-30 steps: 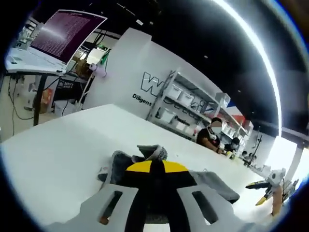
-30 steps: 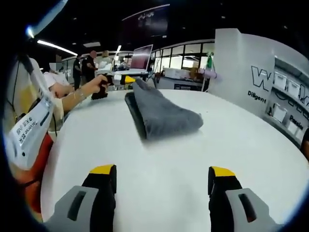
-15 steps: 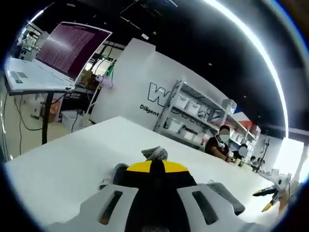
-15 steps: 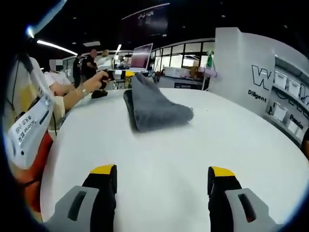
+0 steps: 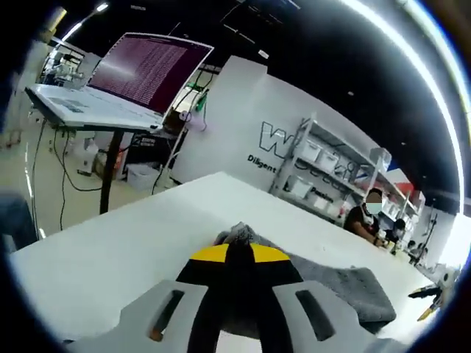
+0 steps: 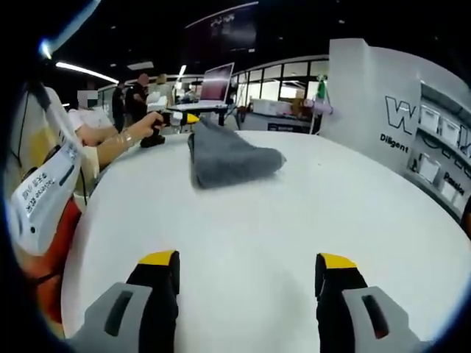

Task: Fold the towel on the table until its edges align and the towel forms a compact rectangular stack.

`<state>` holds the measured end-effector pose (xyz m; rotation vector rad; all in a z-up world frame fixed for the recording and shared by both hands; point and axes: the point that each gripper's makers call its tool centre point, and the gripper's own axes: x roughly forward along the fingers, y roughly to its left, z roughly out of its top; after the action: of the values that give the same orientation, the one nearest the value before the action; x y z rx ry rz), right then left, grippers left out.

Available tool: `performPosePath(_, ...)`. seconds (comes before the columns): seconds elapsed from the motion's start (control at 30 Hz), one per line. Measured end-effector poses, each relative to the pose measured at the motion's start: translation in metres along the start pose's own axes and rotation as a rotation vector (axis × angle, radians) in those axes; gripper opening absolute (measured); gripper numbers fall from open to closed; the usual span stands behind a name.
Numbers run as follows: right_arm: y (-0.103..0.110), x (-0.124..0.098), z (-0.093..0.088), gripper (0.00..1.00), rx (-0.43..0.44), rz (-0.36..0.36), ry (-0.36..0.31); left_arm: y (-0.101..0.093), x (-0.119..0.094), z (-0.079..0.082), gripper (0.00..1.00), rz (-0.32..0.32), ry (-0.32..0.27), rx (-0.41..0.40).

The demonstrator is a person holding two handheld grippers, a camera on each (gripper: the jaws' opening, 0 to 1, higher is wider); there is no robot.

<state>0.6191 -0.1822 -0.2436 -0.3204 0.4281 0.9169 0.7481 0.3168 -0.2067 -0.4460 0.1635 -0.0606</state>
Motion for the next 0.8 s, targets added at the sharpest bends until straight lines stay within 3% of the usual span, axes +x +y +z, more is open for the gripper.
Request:
performPosePath(0.17,0.001,0.001,0.0,0.75,-0.001,0.003,0.001,0.013,-0.002,-0.002,0.08,0.041,-0.005,-0.013)
performPosePath(0.5,0.001,0.001,0.0,0.75,-0.002,0.002,0.005,0.003,-0.003,-0.006,0.17,0.015,0.005,-0.037)
performPosePath(0.6,0.0,0.0,0.0,0.75,-0.002,-0.001,0.005,-0.001,0.0,-0.009,0.26,0.002,0.027,-0.04)
performPosePath(0.7,0.001,0.0,-0.001,0.75,-0.001,0.001,0.006,-0.003,0.006,-0.026,0.33,0.002,0.104,-0.044)
performPosePath(0.8,0.001,0.0,-0.001,0.75,-0.003,0.0,0.007,-0.006,0.009,-0.034,0.35,-0.004,0.129,-0.033)
